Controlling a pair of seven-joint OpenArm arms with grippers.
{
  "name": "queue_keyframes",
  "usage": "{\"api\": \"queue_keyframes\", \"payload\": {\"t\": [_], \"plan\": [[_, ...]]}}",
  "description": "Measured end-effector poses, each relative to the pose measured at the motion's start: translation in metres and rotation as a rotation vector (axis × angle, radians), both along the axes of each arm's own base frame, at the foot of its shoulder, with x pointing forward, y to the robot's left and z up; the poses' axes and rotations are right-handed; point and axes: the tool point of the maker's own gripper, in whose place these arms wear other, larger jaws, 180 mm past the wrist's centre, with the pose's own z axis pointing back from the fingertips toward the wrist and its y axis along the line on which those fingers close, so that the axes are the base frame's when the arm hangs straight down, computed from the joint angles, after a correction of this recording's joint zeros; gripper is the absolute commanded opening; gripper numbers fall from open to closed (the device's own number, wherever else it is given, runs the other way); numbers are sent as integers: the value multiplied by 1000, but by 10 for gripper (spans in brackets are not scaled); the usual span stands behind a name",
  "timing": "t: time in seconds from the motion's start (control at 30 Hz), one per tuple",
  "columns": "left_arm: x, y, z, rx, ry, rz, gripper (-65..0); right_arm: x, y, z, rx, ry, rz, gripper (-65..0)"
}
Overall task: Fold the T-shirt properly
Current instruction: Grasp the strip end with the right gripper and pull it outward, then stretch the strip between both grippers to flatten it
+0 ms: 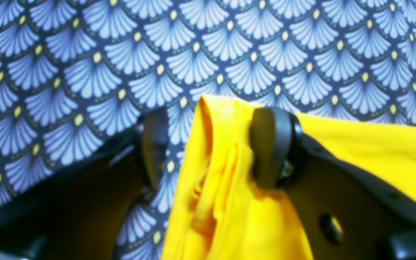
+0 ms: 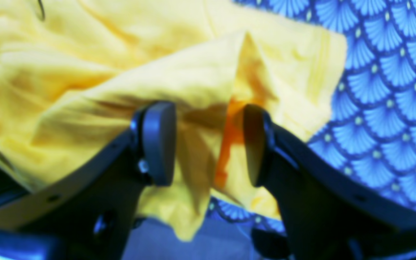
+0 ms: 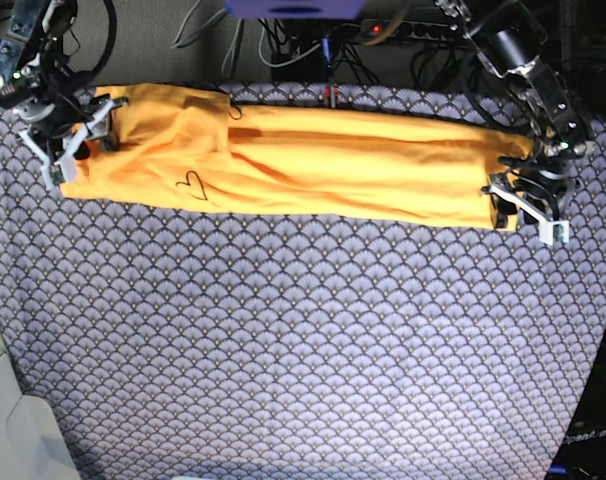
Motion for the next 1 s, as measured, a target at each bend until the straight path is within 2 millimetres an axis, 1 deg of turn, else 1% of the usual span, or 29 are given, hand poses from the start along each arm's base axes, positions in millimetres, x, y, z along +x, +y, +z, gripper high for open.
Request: {"api": "queue_keyframes", "payload": {"t": [0.07, 0.13, 0.27, 0.33, 0.47, 0.5, 0.6, 0.67, 0.83, 0.93, 1.0], "plan": [[0, 0, 0, 0, 0, 0, -290, -6, -2, -6, -3, 25, -4, -373], [0, 0, 0, 0, 0, 0, -291, -4, 0, -5, 1, 5, 2, -415], [0, 0, 0, 0, 0, 0, -291, 1, 18, -6, 25, -5, 55, -483], [0, 0, 0, 0, -1, 2, -291, 1, 17, -7, 22, 1, 64, -523], [0, 1, 0, 0, -1, 3, -291, 1, 17, -8, 20, 5, 63, -634], [0, 1, 0, 0, -1, 3, -291, 2, 17, -8, 20, 4, 63, -650], [0, 1, 0, 0, -1, 3, -291, 7, 15, -5, 13, -6, 66, -650], [0, 1, 0, 0, 0, 3, -291, 16, 10, 0, 2, -28, 64, -650], [0, 1, 0, 0, -1, 3, -291, 26, 2, 8, -26, -47, 71, -650], [0, 1, 0, 0, 0, 3, -291, 37, -2, 17, -33, -82, 79, -650], [0, 1, 0, 0, -1, 4, -291, 38, -4, 19, -41, -82, 80, -650]]}}
